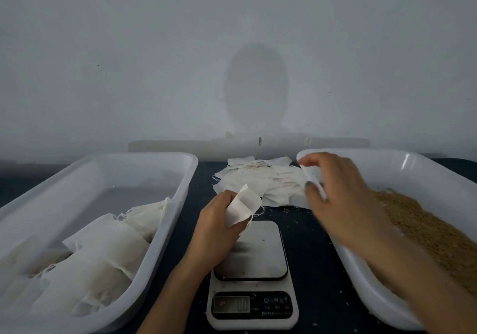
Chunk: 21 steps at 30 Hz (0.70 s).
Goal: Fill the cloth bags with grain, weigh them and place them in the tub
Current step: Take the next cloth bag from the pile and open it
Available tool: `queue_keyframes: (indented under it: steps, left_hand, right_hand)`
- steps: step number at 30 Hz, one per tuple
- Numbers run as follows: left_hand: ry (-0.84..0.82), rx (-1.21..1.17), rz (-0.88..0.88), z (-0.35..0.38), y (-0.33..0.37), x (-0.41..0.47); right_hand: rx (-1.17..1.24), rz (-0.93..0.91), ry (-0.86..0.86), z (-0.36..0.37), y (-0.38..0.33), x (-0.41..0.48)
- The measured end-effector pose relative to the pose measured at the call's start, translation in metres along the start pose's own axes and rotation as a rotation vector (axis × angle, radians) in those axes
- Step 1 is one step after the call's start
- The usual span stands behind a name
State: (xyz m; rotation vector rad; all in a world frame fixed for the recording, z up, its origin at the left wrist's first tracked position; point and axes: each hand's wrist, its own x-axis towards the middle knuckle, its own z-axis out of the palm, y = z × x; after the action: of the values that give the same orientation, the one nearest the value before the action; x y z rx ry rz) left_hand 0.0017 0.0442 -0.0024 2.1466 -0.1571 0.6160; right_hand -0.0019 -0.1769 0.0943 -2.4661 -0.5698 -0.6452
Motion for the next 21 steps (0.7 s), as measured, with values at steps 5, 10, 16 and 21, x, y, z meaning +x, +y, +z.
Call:
queue_keyframes:
  steps: [5,10,16,21]
  left_hand:
    - [-0.014,-0.012,-0.027,0.0,0.001,0.0]
    - [-0.015,0.011,-0.036,0.001,0.0,0.001]
    - [-0.013,0.024,-0.054,0.001,-0.002,0.001]
    - [-0.02,0.02,-0.049,0.002,-0.003,0.002]
  right_hand:
    - [-0.455,0.298,-0.628,-0.02,0.076,0.01]
    - [-0.676,0.364,-0.983,-0.012,0.102,-0.004]
    - [-0.648,0.381,-1.009,-0.006,0.105,-0.006]
    - [-0.506,0.451,-0.919,-0.011,0.108,-0.001]
